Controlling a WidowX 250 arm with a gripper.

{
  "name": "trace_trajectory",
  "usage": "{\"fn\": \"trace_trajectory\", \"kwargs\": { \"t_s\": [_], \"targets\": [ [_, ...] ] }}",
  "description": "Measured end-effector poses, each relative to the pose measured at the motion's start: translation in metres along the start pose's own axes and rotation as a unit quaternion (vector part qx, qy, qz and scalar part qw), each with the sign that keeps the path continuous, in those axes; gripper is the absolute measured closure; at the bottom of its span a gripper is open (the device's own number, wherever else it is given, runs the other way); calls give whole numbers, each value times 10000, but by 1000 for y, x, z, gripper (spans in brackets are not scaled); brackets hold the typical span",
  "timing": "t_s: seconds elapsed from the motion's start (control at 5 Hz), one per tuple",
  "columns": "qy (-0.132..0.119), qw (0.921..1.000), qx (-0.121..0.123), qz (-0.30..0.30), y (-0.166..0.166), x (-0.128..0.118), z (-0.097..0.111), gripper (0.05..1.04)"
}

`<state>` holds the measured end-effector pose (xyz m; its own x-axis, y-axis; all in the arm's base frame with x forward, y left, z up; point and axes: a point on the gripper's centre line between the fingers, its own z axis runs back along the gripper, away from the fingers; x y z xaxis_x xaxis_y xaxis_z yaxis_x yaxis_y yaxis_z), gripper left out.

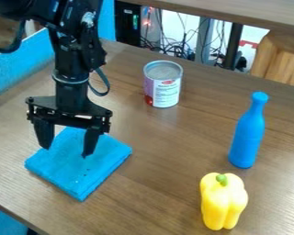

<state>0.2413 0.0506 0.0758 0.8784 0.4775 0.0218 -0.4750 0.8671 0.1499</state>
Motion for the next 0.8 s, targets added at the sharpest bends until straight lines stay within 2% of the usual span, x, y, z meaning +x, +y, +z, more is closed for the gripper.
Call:
{"fn": "trace_trajectory", "kwargs": {
  "t_s": [0.2,0.4,0.8],
  "targets": [
    [127,9999,37,-4,0,-3,-6,79],
    [125,9998,7,-130,0,-4,-8,79],
    [-11,9997,-185,-149,11,4,-14,79]
  ]
}}
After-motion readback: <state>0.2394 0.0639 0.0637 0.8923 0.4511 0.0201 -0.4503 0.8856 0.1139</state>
